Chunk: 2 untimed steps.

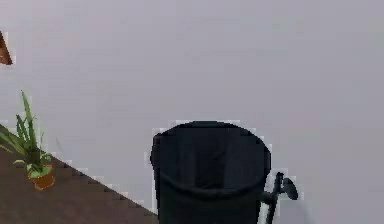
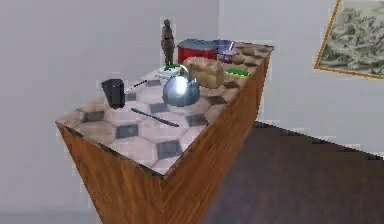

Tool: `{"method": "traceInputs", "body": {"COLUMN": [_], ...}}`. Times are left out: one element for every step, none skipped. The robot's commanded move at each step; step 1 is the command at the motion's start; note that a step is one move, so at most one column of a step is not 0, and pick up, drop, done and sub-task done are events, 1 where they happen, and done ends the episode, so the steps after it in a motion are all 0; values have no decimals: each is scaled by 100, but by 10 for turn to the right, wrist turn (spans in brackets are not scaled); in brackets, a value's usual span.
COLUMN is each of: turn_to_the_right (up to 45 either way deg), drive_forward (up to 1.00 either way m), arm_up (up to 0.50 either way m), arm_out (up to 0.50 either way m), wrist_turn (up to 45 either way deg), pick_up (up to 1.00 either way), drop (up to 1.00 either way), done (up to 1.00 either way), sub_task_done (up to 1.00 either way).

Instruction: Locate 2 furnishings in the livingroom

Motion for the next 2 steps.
{"method": "traceInputs", "body": {"turn_to_the_right": [-450,-450], "drive_forward": [0,0], "arm_up": [0,0], "arm_out": [0,0], "wrist_turn": [0,0], "pick_up": [0,0], "drop": [0,0], "done": [0,0], "sub_task_done": [0,0]}}
